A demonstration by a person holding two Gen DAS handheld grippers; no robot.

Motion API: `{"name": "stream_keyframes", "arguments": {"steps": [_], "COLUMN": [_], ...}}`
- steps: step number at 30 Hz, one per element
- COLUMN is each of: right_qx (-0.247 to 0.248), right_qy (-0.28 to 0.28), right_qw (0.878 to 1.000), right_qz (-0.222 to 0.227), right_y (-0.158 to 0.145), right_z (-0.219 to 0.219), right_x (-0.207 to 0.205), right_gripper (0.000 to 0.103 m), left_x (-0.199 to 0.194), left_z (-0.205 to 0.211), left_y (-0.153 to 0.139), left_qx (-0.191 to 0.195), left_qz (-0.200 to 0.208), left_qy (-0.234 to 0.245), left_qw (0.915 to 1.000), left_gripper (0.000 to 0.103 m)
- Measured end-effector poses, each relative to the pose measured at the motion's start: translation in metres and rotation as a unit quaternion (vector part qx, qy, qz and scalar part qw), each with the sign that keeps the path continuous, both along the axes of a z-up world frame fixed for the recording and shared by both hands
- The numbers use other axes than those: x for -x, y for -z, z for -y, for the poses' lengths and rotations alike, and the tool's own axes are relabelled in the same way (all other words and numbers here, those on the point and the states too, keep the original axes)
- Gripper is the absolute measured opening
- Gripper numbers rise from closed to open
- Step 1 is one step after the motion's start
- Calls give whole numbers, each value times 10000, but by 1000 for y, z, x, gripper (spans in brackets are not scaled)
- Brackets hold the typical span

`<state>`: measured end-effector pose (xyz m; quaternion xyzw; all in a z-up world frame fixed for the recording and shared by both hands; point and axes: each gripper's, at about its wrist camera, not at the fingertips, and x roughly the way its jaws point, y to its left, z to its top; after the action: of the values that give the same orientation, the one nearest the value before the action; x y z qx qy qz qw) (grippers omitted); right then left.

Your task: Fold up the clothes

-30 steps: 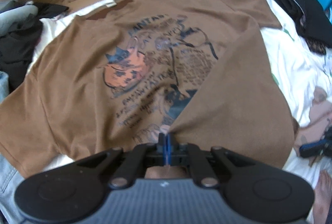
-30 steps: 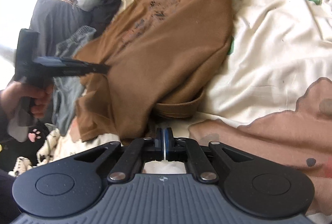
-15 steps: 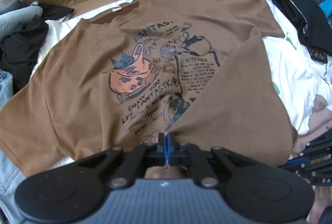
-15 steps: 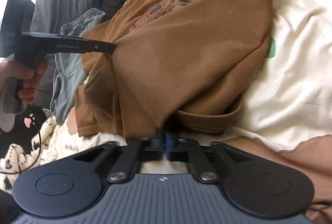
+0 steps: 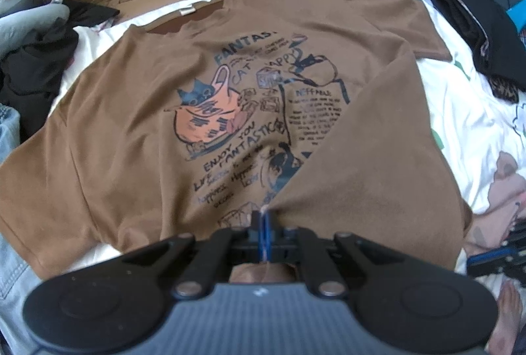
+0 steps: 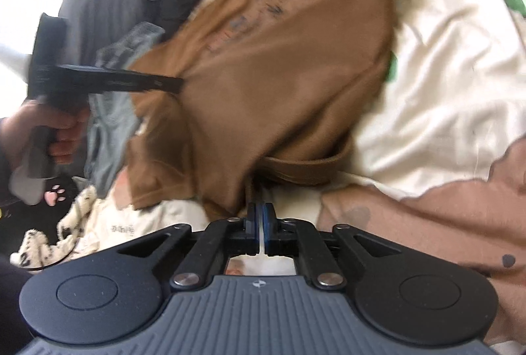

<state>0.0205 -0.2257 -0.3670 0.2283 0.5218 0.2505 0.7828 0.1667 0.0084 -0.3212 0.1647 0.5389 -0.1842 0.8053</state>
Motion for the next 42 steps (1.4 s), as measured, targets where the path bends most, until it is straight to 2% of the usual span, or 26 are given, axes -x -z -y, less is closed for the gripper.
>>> {"name": "stream_keyframes", "arguments": {"steps": [6, 8, 10, 15, 22, 24, 26, 29, 33, 38, 42], "right_qx": [-92, -140, -132, -162, -270, -286, -338, -313, -292, -253, -246], "right_qy": [-170, -111, -67, -197, -293, -234, -148, -167, -66, 436, 922], "right_qw": [9998, 9998, 9999, 9996, 9991, 9992, 9991, 9993, 9996, 9987, 9954], "right_qz": [75, 64, 45, -90, -108, -149, -211, -128, 10, 64, -24], "right_y": [1, 1, 3, 16, 25, 29, 32, 30, 11, -16, -25], "right_z": [-13, -11, -11, -23, -38, -38, -36, -34, -16, 32, 66], "right_x": [-7, -8, -8, -8, -7, -10, -12, -9, 3, 25, 45], "right_gripper": [8, 24, 35, 35, 34, 24, 2, 1, 1, 1, 1], "left_x": [-3, -4, -6, -6, -6, -6, -6, -4, 0, 17, 36], "left_z": [-3, -5, -5, -3, -5, -6, -5, -4, -3, 5, 20], "left_y": [-5, -8, -9, -8, -7, -6, -7, -7, -8, -6, 3], "left_qx": [-31, -19, -3, 6, -5, -1, 5, 24, 181, 486, 646], "left_qz": [73, 107, 120, 136, 103, 91, 92, 81, 8, -335, -603], "left_qy": [-43, -88, -113, -123, -94, -104, -97, -95, -70, 51, 294], "left_qw": [10000, 9999, 9999, 9998, 9999, 9999, 9999, 9999, 9998, 9982, 9957], "left_gripper": [2, 2, 2, 2, 2, 2, 2, 2, 2, 2, 2]}}
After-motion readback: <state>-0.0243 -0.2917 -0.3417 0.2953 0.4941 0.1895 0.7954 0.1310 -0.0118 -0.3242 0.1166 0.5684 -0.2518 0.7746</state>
